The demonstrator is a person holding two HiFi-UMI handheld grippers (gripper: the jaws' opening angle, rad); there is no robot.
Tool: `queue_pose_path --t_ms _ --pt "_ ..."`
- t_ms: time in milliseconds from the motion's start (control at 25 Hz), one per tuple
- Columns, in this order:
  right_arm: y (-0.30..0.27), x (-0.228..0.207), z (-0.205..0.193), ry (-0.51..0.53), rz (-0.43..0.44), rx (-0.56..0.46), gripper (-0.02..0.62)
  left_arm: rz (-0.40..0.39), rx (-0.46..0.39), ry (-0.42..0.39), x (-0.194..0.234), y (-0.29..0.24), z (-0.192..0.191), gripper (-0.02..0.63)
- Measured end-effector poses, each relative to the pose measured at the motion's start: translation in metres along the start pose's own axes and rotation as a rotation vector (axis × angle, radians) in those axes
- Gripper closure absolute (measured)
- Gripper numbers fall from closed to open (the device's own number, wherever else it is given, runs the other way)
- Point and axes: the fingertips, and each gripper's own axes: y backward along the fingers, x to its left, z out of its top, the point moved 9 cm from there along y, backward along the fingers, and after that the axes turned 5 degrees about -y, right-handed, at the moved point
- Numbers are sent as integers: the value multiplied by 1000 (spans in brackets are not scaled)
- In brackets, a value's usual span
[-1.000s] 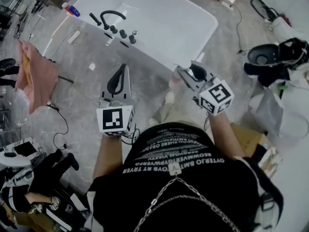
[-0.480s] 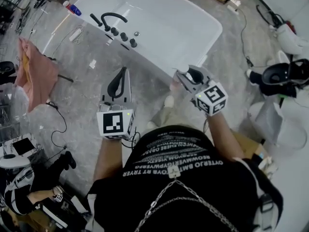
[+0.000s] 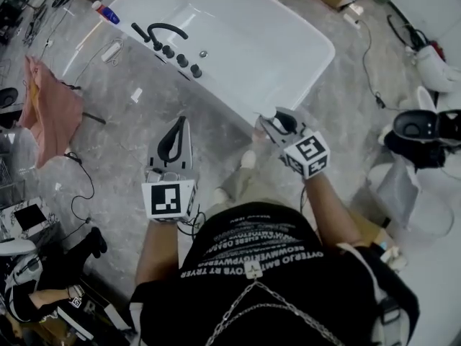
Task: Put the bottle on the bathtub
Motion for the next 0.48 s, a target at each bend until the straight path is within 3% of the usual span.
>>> queue_pose_path --t_ms 200,480 --pt "-15 -15 -14 -5 19 31 497 2 24 -34 0 -12 -8 603" --pt "-32 -27 -35 -21 13 49 497 5 33 -19 -4 -20 -19 603"
